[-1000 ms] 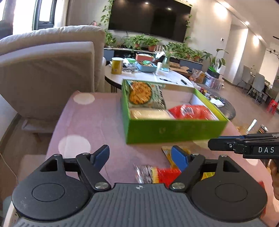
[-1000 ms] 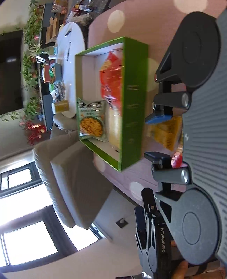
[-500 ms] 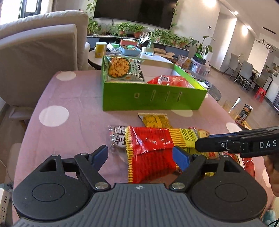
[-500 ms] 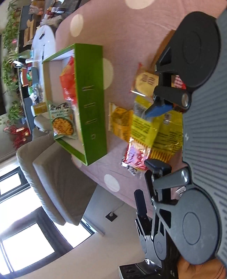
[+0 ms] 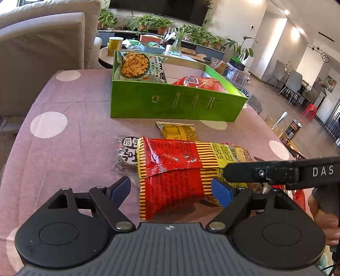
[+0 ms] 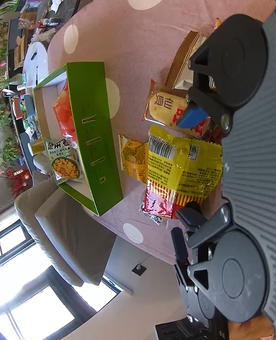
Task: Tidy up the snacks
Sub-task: 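Grasp the red-and-yellow striped packet with the right gripper, then carry the striped packet into the green box and open the right gripper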
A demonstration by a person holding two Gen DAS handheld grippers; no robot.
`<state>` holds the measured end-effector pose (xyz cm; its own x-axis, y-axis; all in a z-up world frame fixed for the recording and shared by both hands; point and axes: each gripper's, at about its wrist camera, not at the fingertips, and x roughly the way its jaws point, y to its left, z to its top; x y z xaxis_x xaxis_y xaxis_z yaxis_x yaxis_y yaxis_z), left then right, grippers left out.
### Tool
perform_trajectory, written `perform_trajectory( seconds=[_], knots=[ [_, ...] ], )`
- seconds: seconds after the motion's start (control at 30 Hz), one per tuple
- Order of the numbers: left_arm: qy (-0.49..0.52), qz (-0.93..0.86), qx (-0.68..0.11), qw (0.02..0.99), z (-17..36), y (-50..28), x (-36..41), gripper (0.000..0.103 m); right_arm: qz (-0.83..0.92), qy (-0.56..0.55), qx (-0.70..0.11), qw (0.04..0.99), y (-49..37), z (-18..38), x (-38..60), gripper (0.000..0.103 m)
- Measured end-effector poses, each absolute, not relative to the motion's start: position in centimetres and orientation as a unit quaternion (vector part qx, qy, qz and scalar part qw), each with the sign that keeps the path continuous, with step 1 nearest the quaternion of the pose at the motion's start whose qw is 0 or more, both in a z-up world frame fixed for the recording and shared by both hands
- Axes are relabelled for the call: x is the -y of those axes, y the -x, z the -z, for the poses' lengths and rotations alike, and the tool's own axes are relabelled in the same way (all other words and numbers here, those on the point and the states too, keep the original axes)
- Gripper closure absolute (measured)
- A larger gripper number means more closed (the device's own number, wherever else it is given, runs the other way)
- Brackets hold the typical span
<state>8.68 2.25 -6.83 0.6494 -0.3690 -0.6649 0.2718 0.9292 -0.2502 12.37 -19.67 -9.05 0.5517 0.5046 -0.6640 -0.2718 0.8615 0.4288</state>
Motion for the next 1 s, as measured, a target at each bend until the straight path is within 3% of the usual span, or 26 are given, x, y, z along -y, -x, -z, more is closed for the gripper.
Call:
perform_trajectory(
  seconds=[0.3,0.43,0.57,1.0],
  knots=[
    [0.074,0.191,-0.392,0.897,7.4,-9.1,-1.6,0.021,-0.229,-0.153,-0.417,0.866,-13.2,9.2,18.9,0.020],
    [0.042,0.185,-0.382,0.904,7.3,-8.6,-0.9,0.021,-0.221,-0.136,-0.421,0.869,-13.4,9.7,18.0,0.040],
    [0.055,0.187,-0.378,0.905,7.1,-8.3,-1.2,0.025,-0.228,-0.134,-0.415,0.870,-13.1,9.6,18.0,0.046],
    [0.041,0.189,-0.325,0.926,3.6,-6.8,-0.4,0.027,-0.231,-0.123,-0.358,0.896,-11.8,6.5,18.7,0.048]
  ],
)
